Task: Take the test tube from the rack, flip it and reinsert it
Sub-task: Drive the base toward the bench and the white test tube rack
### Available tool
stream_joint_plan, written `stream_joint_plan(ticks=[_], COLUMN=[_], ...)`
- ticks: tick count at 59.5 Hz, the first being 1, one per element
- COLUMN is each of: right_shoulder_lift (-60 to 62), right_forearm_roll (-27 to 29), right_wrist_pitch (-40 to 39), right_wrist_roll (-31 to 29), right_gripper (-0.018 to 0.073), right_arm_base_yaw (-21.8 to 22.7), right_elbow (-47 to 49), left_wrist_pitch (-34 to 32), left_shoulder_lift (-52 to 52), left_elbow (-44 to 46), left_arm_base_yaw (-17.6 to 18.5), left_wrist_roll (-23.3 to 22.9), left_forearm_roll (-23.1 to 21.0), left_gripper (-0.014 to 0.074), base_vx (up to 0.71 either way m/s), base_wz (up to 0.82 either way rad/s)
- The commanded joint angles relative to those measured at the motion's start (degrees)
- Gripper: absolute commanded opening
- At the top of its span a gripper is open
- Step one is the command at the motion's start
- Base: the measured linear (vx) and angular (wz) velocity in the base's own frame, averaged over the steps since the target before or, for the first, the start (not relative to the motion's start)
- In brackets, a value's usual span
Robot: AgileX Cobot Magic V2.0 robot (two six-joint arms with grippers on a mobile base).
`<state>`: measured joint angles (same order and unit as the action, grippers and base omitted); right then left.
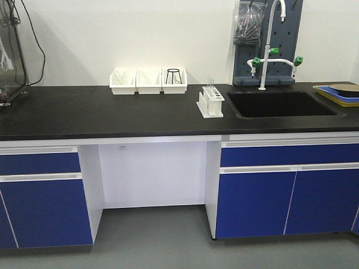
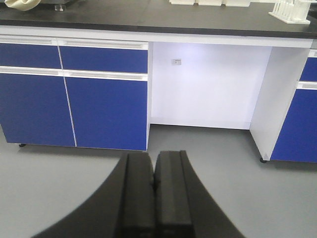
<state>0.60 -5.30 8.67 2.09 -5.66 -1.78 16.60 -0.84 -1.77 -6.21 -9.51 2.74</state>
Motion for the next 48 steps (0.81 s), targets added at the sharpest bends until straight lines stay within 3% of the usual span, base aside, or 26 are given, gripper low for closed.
stream_joint_plan(ticks=[1, 24, 48], right_shoulder_lift=[0.59, 0.59, 0.59], right_forearm_roll=[-0.15, -0.15, -0.15], right_wrist_pitch=[-4.76, -4.82, -4.82], right_wrist_roll=[-0.65, -0.65, -0.65], right_gripper=[-0.0012, -0.0012, -0.0012], right_arm_base_yaw=[-0.2, -0.2, -0.2], right_elbow=[-0.02, -0.02, -0.02], left_wrist_pitch=[-5.03, -5.03, -5.03], left_shoulder_lift=[-0.17, -0.17, -0.17], left_elbow=[-0.11, -0.11, -0.11], left_arm_base_yaw=[0.22, 0.22, 0.22], left_wrist_roll=[-0.01, -0.01, -0.01], left_forearm_roll=[-0.21, -0.21, -0.21], left_gripper=[-0.0006, -0.0006, -0.0006], base_vx=[0.01, 0.1, 0.38], base_wz=[0.0, 0.0, -0.07])
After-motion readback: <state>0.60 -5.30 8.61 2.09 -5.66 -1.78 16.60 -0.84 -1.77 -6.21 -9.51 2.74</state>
